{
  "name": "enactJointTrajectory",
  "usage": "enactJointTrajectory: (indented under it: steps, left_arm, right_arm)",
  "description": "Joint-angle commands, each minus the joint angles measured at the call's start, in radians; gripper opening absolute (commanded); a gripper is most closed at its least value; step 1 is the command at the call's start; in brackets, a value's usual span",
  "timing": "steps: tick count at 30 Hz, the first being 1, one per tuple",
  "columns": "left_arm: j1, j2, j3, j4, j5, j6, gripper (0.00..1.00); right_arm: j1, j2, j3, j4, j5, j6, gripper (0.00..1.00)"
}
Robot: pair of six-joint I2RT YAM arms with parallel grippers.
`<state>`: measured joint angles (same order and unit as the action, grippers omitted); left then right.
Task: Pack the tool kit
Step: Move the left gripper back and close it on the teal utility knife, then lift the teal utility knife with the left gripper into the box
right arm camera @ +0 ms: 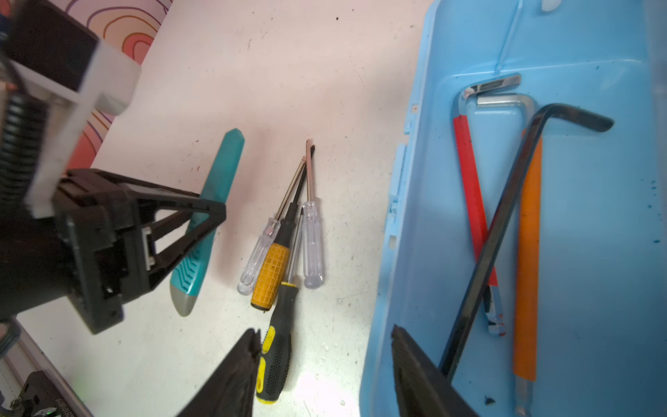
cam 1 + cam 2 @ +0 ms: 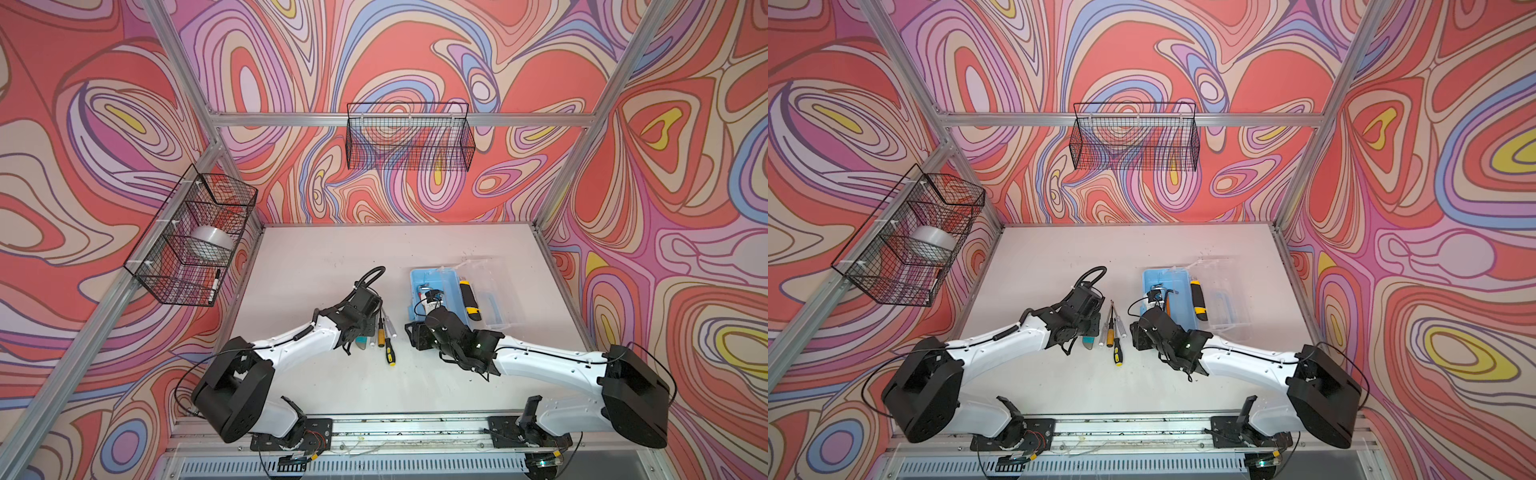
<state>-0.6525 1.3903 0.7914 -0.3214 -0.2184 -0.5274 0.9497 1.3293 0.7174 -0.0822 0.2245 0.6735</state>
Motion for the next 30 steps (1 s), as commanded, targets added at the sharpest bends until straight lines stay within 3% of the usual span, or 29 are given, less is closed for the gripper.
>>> enactJointTrajectory:
  steps: [1,7,11,18,25,30]
  left_arm:
    - [0.005,-0.081,0.022,-0.030,0.070,-0.027,0.19]
    - [-0.041,-0.166,0.046,0.041,0.172,-0.105,0.18]
    - [-0.120,-0.128,0.082,0.160,0.182,-0.178,0.16]
    - [-0.282,0.193,0.330,0.322,0.207,-0.261,0.17]
    - [-0.294,0.461,0.618,0.317,0.206,-0.294,0.18]
    - [-0.294,0.556,0.708,0.279,0.182,-0.301,0.18]
  right_arm:
    - [0.003,-0.078,0.002,-0.009,0.034,-0.011,0.60]
    - [-0.006,-0.268,0.021,-0.152,0.169,-0.055,0.60]
    - [-0.010,-0.404,0.026,-0.260,0.274,-0.055,0.60]
    - [-0.011,-0.520,0.013,-0.363,0.337,-0.033,0.59]
    - [-0.012,-0.591,-0.005,-0.409,0.358,-0.024,0.59]
    - [-0.011,-0.613,0.001,-0.432,0.382,-0.038,0.59]
